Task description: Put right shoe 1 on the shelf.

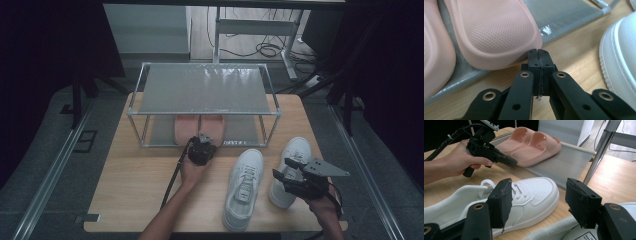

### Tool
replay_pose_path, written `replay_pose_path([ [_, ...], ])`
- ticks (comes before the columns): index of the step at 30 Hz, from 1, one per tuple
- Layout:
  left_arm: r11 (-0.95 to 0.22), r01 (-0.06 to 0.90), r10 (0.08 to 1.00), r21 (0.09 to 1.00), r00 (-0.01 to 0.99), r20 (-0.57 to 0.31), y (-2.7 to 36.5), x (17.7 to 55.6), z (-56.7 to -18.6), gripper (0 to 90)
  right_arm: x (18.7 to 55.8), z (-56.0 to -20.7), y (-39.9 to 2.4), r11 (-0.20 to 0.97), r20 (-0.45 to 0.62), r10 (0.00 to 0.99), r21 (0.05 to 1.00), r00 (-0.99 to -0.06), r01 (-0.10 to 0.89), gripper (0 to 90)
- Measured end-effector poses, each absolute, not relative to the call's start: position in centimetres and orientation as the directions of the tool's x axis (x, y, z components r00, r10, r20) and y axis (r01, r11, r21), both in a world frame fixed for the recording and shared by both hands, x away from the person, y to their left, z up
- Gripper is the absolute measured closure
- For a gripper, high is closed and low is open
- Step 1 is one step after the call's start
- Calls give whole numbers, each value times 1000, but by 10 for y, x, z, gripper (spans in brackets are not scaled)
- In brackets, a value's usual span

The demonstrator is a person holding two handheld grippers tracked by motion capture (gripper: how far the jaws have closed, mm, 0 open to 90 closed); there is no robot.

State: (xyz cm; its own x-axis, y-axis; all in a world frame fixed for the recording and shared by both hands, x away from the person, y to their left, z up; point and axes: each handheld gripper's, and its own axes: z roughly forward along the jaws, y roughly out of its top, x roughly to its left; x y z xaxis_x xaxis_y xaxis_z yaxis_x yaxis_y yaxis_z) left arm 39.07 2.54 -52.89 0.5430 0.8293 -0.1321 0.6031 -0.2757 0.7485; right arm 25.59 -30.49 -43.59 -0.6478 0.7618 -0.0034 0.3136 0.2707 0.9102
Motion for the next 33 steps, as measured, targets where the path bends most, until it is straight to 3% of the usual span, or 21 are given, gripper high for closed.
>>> replay_pose_path([
  [23, -237, 617, 844, 750, 514, -157, 21, 407, -533, 897, 257, -437, -305, 273, -4, 762, 908, -647, 317, 388],
  [33, -246, 588, 838, 771, 528, -136, 36, 391, -522, 882, 256, -436, -307, 267, -3, 766, 911, -643, 314, 388],
])
